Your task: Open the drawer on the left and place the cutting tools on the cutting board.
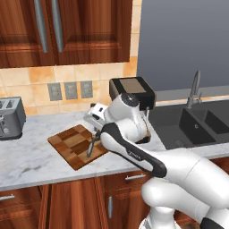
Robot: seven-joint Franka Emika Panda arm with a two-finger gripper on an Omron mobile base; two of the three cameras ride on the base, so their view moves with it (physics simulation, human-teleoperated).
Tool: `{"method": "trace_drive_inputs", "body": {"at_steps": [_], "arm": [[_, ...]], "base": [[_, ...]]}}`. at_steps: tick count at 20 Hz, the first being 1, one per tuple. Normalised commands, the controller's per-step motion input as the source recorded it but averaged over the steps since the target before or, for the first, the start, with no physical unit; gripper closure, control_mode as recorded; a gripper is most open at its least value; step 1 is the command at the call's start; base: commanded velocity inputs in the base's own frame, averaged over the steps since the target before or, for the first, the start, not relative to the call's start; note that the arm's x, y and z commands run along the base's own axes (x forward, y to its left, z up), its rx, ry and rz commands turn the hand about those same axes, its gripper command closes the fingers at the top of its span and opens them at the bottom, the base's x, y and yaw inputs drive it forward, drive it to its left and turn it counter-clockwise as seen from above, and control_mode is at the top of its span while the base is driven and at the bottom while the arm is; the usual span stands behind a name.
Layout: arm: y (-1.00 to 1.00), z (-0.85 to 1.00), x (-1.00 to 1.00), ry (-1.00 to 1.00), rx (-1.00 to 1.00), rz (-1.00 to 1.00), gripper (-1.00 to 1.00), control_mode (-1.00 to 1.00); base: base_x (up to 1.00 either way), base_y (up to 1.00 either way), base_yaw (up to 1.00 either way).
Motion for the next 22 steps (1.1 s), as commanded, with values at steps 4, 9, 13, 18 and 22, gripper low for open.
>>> {"method": "trace_drive_inputs", "body": {"at_steps": [4,9,13,18,22], "arm": [[0.18,-0.10,0.32,0.00,-0.06,0.00,1.00,-1.00],[0.07,-0.11,0.40,0.00,-0.05,0.00,1.00,-1.00],[0.18,-0.21,0.33,0.02,-0.04,0.00,1.00,-1.00],[0.21,-0.32,0.23,0.05,-0.04,0.00,1.00,-1.00],[0.26,-0.30,0.21,0.01,-0.04,0.00,1.00,-1.00]], "base": [[0.00,0.00,0.00],[0.00,0.00,0.00],[0.00,0.00,0.00],[0.00,0.00,0.00],[0.00,0.00,0.00]]}}
